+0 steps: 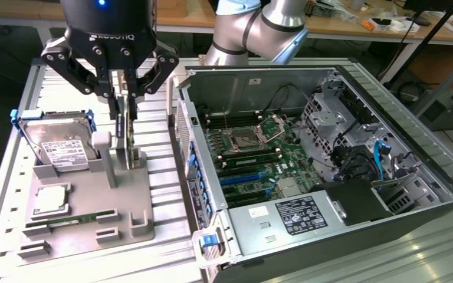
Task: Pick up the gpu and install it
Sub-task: 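Pick up the gpu and move the gpu toward the slot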
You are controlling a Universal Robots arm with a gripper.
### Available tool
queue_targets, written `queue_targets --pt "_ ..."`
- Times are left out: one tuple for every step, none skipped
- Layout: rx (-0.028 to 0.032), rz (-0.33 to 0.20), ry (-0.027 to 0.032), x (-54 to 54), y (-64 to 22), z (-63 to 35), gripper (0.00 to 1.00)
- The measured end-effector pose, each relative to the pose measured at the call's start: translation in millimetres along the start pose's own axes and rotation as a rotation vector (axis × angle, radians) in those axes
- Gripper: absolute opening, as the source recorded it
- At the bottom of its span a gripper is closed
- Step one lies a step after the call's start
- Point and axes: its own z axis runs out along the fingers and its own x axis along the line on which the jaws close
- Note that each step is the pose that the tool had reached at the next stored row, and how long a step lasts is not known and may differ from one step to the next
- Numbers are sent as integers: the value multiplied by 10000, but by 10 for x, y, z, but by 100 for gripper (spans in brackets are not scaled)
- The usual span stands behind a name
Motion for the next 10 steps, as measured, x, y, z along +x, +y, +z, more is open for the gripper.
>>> queue_targets --pt "0 0 0 0 0 -4 27" --pt "0 0 0 0 0 -8 27" --pt "0 0 0 0 0 -13 27" --pt "1 -1 0 0 0 -18 27" --pt "0 0 0 0 0 -22 27" --pt "1 0 0 0 0 -28 27" --pt "0 0 0 0 0 -33 27" --pt "0 -1 0 0 0 -37 27" --pt "0 0 -1 0 0 -42 27" --pt "0 -1 0 0 0 -47 27"
